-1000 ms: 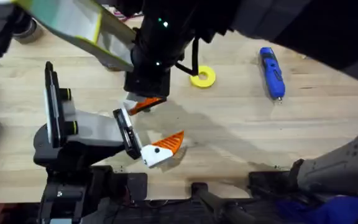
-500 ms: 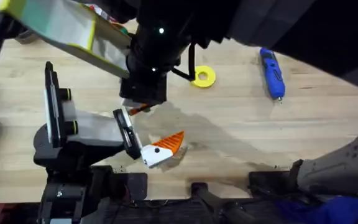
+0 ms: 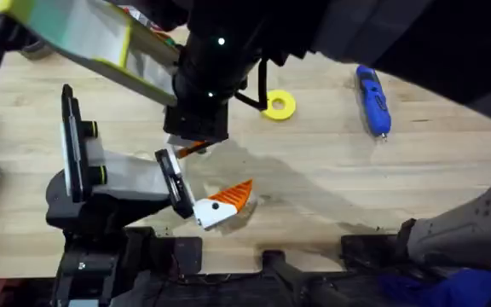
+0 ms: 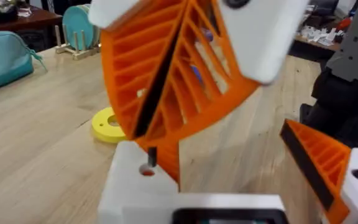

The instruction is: Pick up the gripper from the table and insert it into the empty holder that is missing its gripper. Then pick up a screw, insert it into the mounting hole, and use the screwdriver to tighten it. Finally, clean up the table by picking up the vegetable and placing it into the bucket.

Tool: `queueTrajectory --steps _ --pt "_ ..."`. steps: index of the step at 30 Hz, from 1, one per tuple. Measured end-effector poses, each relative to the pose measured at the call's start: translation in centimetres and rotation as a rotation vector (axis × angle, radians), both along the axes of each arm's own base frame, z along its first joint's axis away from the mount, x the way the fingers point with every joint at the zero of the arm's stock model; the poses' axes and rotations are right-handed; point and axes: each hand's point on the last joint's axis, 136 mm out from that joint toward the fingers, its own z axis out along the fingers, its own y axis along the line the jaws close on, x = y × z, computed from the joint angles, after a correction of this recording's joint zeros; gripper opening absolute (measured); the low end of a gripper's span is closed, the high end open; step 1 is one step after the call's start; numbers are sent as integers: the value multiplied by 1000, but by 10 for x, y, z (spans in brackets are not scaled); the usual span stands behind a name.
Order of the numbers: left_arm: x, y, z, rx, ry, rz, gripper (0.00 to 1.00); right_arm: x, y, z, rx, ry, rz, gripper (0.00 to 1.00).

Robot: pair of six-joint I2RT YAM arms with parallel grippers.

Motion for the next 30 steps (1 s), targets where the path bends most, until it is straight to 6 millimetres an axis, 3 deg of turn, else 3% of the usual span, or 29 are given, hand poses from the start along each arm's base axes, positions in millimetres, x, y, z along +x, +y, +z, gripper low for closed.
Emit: queueTrajectory --steps 30 --pt "0 0 0 0 0 0 986 3 -3 -11 -18 11 -9 6"
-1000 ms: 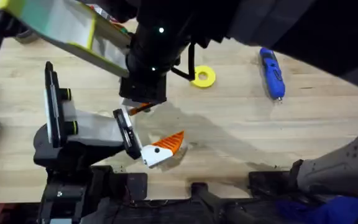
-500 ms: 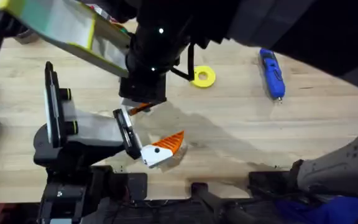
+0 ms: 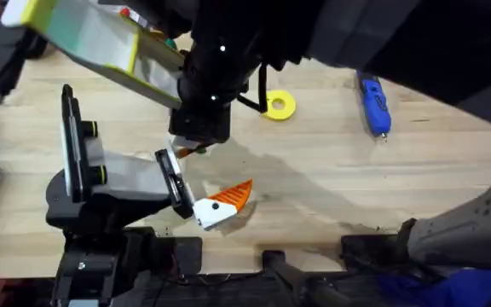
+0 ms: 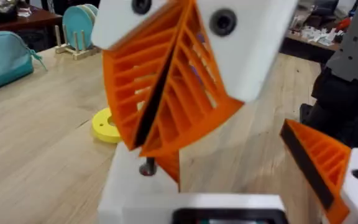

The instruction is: Pick up the gripper from the table and insert it into the empty holder that is missing its gripper. Then pick up a screw, insert it into the mounting hole, and use the screwdriver to tighten it. Finally, clean up the table by picking up the vegetable and placing it into the bucket.

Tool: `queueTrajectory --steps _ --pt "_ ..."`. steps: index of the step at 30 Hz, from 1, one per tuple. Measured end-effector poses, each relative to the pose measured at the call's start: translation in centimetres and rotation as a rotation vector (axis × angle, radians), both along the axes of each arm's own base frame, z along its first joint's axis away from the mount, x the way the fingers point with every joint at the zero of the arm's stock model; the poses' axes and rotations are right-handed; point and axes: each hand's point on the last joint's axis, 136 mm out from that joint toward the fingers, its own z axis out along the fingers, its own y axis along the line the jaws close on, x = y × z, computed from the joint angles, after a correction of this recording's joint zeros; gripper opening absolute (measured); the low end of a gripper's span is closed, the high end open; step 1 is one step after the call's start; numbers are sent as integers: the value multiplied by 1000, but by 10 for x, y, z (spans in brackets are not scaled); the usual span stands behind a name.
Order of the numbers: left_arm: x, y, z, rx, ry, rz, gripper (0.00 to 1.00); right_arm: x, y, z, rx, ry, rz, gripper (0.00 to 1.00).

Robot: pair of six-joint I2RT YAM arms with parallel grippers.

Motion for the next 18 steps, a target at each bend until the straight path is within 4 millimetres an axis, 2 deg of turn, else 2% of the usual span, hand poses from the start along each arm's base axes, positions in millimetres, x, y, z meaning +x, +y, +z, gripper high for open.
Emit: queueTrajectory --steps 18 --pt "0 0 0 0 0 0 985 -1 -1 -6 -9 9 1 6"
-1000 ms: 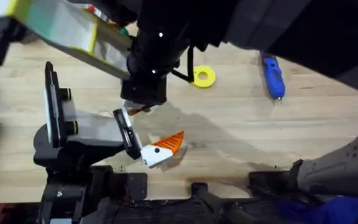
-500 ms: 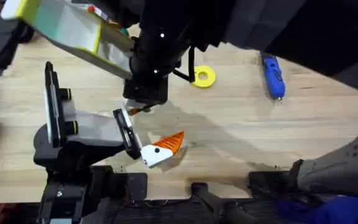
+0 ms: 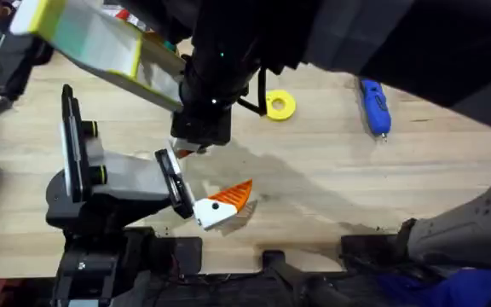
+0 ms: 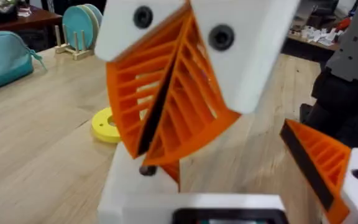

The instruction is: Pick up the gripper from the table and insert it into the empty holder that is missing its gripper. Then pick up a screw, insert it into the mounting hole, and use the screwdriver to tighten it. Finally, clean up the table by picking up the vegetable and placing it into the bucket.

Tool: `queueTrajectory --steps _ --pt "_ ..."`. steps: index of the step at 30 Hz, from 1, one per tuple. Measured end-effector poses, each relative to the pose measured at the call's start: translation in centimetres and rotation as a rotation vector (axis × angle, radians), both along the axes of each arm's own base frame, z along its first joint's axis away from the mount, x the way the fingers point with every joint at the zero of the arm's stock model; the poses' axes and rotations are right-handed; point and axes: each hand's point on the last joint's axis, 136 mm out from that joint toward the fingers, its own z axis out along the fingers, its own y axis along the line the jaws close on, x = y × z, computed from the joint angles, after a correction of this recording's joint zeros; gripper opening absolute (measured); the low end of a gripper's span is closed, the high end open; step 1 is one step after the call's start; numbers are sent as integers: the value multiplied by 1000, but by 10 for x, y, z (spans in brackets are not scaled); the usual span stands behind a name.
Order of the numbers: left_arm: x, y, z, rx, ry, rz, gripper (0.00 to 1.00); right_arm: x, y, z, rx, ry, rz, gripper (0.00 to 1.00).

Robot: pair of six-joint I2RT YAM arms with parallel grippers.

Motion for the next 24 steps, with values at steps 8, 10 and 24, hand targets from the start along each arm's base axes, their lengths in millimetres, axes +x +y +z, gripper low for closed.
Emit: queueTrajectory --steps 8,10,24 --pt "0 0 0 0 0 0 985 0 1 -2 1 1 1 6" --pt "0 0 0 0 0 0 986 0 1 -2 2 0 2 6" --pt "-1 -1 0 -2 5 -7 986 -3 0 -7 -2 5 5 6"
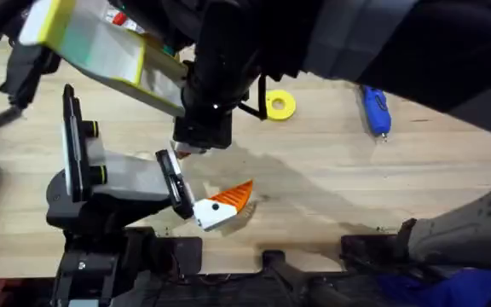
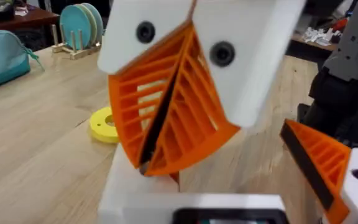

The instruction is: Pick up the gripper from the table and insert it into the empty holder that is missing its gripper. Then pick up a screw, insert it into the mounting hole, and use the screwdriver to tighten it. Finally, clean up the table by picking up the vegetable and placing it into the bucket.

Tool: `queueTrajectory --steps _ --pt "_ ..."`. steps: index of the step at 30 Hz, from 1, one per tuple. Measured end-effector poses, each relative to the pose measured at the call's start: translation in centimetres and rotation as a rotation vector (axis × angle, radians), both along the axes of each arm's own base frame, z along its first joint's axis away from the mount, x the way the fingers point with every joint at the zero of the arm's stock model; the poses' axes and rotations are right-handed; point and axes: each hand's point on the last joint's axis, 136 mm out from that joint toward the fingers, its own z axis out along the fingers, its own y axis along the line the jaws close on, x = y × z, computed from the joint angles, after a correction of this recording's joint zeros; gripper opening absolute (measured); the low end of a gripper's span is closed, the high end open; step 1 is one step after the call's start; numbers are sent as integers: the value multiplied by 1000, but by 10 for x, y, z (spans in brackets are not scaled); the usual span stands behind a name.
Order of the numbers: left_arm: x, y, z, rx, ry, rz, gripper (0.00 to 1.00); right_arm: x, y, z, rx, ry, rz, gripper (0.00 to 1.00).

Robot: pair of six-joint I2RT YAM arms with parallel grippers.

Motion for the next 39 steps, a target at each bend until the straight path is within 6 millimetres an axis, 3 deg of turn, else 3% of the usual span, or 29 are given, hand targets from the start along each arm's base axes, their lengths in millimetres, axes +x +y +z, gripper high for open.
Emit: queueTrajectory --steps 6,11,12,13,34,39 --pt "0 0 0 0 0 0 985 0 0 0 1 0 -1 19" --pt "0 0 0 1 -3 0 985 0 -1 -1 -6 0 -3 774" --pt "0 0 0 1 -3 -1 985 1 -2 -2 -11 -4 -7 908" --pt "0 0 0 1 -3 -1 985 3 -3 -2 -14 -7 -9 973" --pt "0 0 0 1 -3 -1 985 15 -8 0 3 -5 -39 996" --pt "0 0 0 1 -3 -1 985 23 -21 23 62 -17 -72 996"
